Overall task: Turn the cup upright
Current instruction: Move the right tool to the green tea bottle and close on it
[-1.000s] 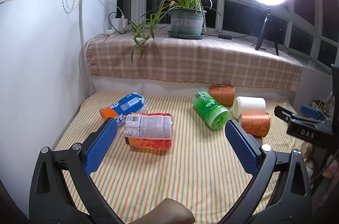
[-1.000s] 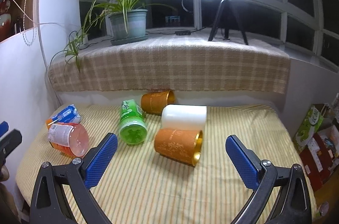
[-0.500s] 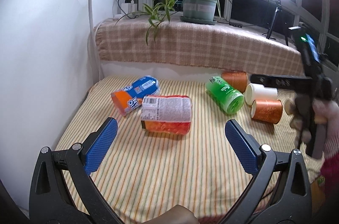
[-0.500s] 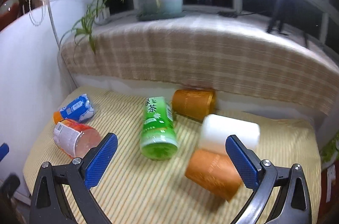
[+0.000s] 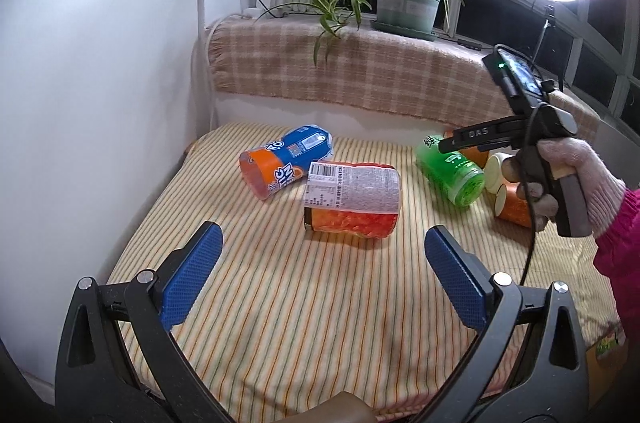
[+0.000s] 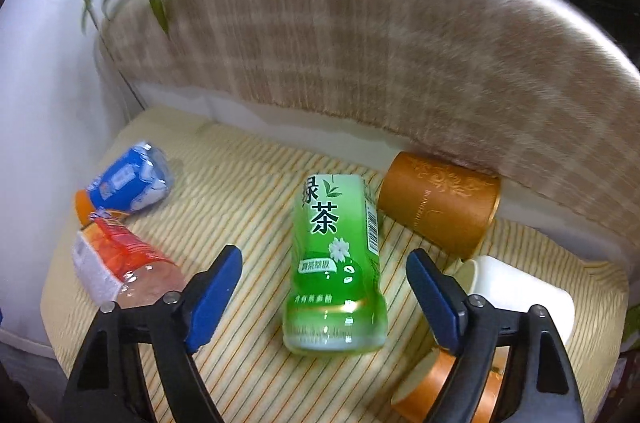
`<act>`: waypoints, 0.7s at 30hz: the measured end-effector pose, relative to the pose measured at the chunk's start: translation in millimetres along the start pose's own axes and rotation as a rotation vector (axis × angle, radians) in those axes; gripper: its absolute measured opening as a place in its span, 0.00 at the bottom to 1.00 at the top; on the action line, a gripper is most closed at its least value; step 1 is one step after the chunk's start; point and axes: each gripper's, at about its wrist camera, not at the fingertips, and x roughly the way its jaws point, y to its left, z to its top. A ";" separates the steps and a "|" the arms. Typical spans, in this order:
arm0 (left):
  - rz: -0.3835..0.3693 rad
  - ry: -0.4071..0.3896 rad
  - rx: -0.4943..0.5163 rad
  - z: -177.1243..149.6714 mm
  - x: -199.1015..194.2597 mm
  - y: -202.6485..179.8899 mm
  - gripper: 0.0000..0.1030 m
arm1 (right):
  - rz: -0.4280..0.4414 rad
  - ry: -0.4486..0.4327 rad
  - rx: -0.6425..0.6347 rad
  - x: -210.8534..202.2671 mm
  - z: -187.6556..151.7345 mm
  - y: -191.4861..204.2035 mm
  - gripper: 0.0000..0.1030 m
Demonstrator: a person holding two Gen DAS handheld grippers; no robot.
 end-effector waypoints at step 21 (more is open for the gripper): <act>0.009 -0.010 -0.006 1.0 -3.7 1.4 1.00 | -0.026 0.143 0.015 70.6 6.3 -7.6 0.62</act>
